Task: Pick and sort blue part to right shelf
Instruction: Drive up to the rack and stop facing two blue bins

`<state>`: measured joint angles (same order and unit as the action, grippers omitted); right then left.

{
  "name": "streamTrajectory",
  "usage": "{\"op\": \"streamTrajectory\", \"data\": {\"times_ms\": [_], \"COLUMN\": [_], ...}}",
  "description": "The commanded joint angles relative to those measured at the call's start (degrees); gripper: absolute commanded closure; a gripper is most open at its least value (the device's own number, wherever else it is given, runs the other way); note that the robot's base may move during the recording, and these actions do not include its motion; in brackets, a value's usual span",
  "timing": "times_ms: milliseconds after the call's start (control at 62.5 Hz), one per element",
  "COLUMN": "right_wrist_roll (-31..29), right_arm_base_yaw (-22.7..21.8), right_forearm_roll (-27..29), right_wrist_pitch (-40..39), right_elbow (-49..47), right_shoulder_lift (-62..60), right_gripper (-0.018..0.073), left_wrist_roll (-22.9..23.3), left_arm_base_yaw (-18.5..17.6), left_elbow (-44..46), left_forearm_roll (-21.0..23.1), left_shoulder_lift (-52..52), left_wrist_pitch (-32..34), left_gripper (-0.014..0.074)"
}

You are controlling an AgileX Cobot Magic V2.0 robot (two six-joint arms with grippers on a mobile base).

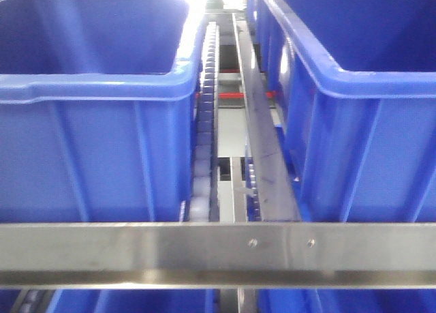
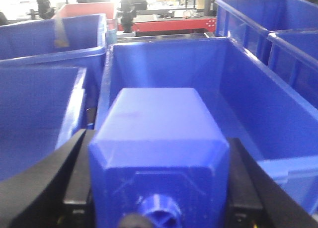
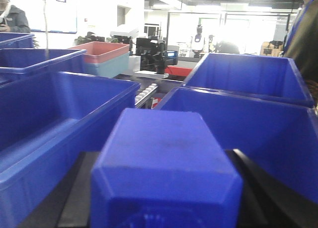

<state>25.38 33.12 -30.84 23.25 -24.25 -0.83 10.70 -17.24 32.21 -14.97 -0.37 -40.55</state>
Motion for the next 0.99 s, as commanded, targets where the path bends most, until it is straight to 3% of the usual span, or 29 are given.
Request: {"op": "streamTrajectory", "data": {"times_ms": [0, 977], "right_wrist_roll": [-0.3, -0.3], "right_arm_base_yaw": [-0.1, -0.1], "right_forearm_roll": [-1.6, -1.6], "right_wrist_pitch": [-4.7, -4.7], "right_elbow": [-1.9, -1.9], "right_shoulder_lift": [-0.5, -0.5], "right_gripper": [0.0375, 0.0375], "left_wrist_roll": [0.0, 0.0], "left_arm_base_yaw": [-0.3, -0.3], "left_elbow": [1.5, 1.5], "left_forearm_roll": [-0.4, 0.3], "left_shoulder_lift": [-0.3, -0.3], "left_wrist_pitch": [5.4, 6.0], "left_gripper": [0.0326, 0.0328]}}
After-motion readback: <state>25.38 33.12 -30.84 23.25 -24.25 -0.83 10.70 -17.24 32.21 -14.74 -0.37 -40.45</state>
